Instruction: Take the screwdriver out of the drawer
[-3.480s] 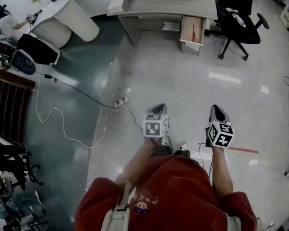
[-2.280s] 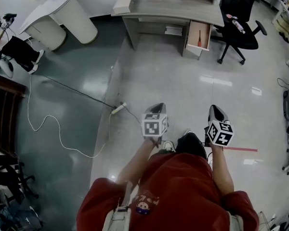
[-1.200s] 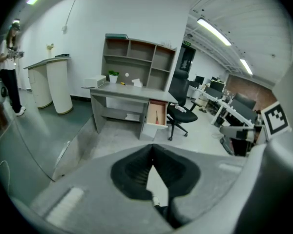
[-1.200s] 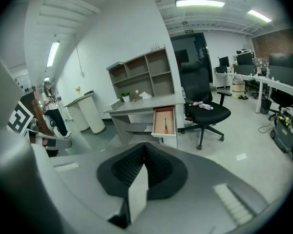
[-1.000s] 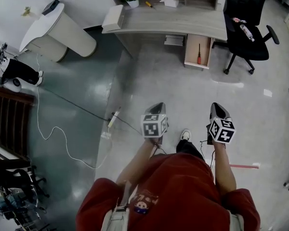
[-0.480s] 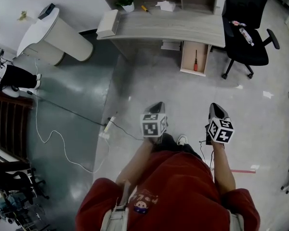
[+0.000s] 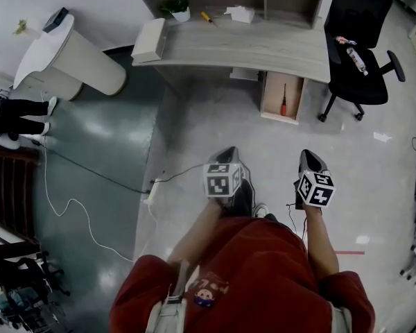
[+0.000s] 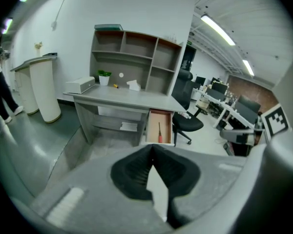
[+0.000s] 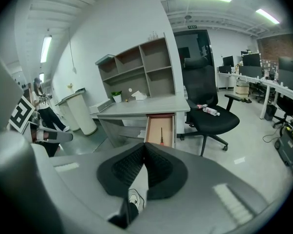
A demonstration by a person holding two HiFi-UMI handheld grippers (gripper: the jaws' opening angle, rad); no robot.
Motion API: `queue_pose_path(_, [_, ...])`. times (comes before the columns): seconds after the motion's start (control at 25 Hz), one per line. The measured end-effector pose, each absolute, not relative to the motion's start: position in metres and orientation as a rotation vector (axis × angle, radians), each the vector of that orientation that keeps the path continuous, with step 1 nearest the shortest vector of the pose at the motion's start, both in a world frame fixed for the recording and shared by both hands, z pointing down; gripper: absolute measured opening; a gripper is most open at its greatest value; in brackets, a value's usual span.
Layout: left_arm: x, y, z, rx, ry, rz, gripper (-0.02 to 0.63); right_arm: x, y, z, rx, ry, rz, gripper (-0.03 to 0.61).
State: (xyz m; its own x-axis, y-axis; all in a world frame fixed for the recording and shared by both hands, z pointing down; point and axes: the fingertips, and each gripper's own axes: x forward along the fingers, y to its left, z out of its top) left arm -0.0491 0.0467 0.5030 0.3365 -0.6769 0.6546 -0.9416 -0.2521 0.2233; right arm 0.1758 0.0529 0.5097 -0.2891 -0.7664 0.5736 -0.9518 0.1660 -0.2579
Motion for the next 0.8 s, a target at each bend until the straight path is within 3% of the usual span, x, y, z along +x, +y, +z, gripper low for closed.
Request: queue_pose_path(0.8, [-0.115, -0.161, 0.505, 2.112, -1.257, 0.597, -0.002, 0.103, -0.132, 0.501, 1.776, -2.021, 0.837, 0.0])
